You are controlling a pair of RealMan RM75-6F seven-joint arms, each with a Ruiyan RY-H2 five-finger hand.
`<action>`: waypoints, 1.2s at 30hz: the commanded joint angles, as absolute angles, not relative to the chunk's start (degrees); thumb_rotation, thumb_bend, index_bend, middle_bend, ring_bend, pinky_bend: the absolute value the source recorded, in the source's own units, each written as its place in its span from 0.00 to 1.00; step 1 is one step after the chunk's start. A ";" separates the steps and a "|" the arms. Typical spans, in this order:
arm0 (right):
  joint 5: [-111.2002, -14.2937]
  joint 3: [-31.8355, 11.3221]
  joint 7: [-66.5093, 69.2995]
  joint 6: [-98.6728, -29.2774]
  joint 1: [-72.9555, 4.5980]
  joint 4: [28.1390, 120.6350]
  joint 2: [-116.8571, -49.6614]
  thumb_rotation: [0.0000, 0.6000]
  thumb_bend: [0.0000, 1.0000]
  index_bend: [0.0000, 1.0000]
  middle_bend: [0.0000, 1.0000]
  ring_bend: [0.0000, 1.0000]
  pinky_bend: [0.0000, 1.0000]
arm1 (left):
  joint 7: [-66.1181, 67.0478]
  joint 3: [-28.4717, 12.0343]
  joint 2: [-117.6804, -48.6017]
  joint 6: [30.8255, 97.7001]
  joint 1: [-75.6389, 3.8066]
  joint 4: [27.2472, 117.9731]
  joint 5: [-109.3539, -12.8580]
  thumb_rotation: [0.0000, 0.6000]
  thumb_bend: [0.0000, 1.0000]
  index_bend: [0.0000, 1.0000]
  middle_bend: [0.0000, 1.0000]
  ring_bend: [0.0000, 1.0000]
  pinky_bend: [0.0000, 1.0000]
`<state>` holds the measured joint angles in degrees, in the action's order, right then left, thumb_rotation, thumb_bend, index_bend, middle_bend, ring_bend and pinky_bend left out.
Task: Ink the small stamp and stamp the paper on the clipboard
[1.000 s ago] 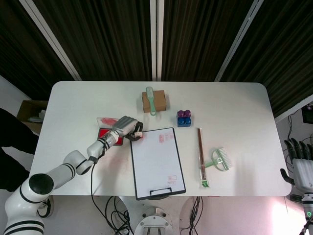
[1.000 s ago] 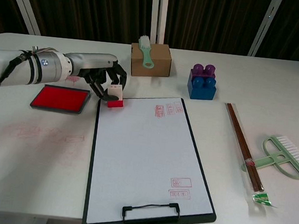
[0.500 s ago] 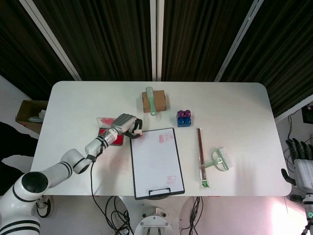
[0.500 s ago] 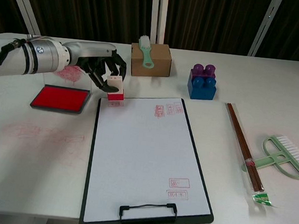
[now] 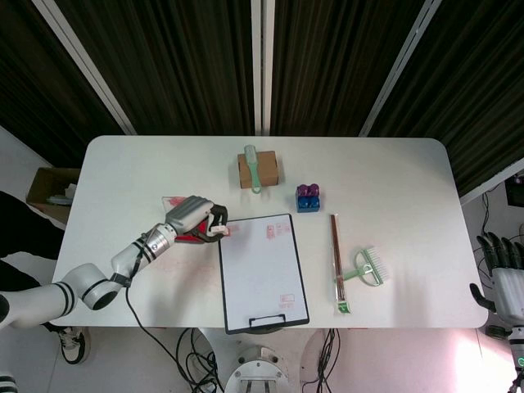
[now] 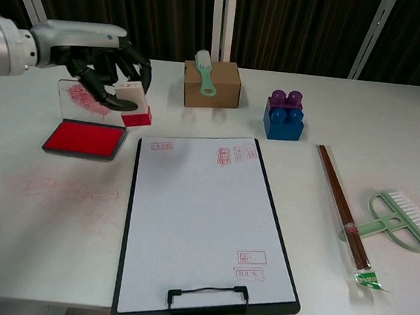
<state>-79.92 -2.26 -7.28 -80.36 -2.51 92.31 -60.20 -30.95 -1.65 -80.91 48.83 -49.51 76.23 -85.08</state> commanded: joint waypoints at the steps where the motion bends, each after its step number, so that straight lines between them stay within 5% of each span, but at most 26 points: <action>1: -80.08 -2.16 -7.47 -80.32 -2.54 92.39 -60.26 1.00 0.23 0.00 0.00 0.00 0.00 | -30.08 1.21 -78.48 52.11 -45.40 78.51 -85.33 1.00 0.49 0.66 0.67 1.00 1.00; 14: -81.33 -1.75 -10.53 -80.87 -2.66 94.46 -60.35 1.00 0.23 0.00 0.00 0.00 0.00 | -34.79 8.53 -81.25 58.69 -35.73 70.57 -90.31 1.00 0.48 0.66 0.67 1.00 1.00; 36: -80.36 -1.63 -12.87 -81.04 -2.28 95.97 -60.06 1.00 0.23 0.00 0.00 0.00 0.00 | -35.79 8.98 -86.87 61.03 -32.86 59.84 -93.44 1.00 0.47 0.59 0.61 1.00 1.00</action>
